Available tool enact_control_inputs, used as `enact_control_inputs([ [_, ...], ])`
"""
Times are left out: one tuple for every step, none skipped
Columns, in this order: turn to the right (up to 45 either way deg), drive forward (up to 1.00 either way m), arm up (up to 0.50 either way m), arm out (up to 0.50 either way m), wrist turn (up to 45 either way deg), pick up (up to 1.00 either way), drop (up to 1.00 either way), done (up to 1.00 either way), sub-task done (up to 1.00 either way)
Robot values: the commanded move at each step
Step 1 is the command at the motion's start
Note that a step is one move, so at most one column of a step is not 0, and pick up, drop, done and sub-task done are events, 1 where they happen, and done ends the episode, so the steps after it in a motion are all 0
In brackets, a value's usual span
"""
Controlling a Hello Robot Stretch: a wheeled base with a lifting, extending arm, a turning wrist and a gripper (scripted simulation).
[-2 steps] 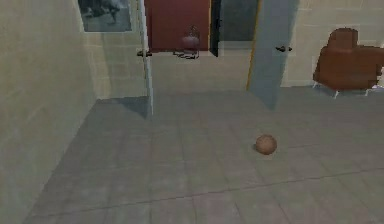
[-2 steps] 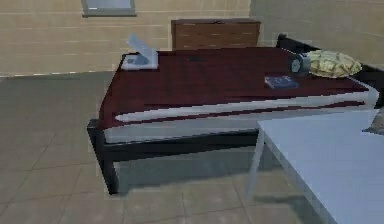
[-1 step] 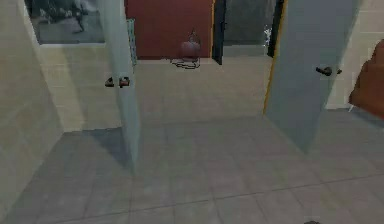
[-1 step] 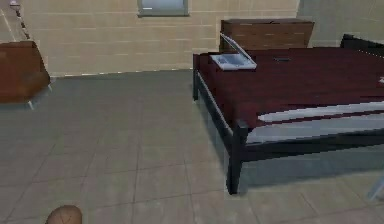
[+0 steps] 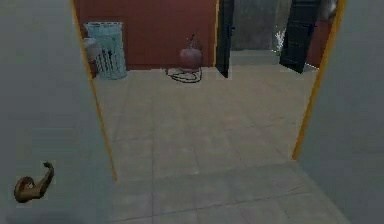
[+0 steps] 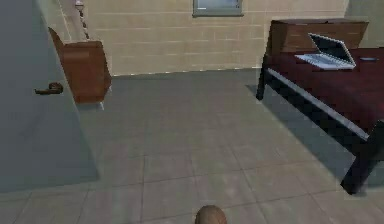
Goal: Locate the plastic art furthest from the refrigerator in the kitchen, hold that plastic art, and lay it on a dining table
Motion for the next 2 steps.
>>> enact_control_inputs([
  [15.0,0.0,0.0,0.0,0.0,0.0,0.0,0.0,0.0],
  [0.0,0.4,0.0,0.0,0.0,0.0,0.0,0.0,0.0],
])
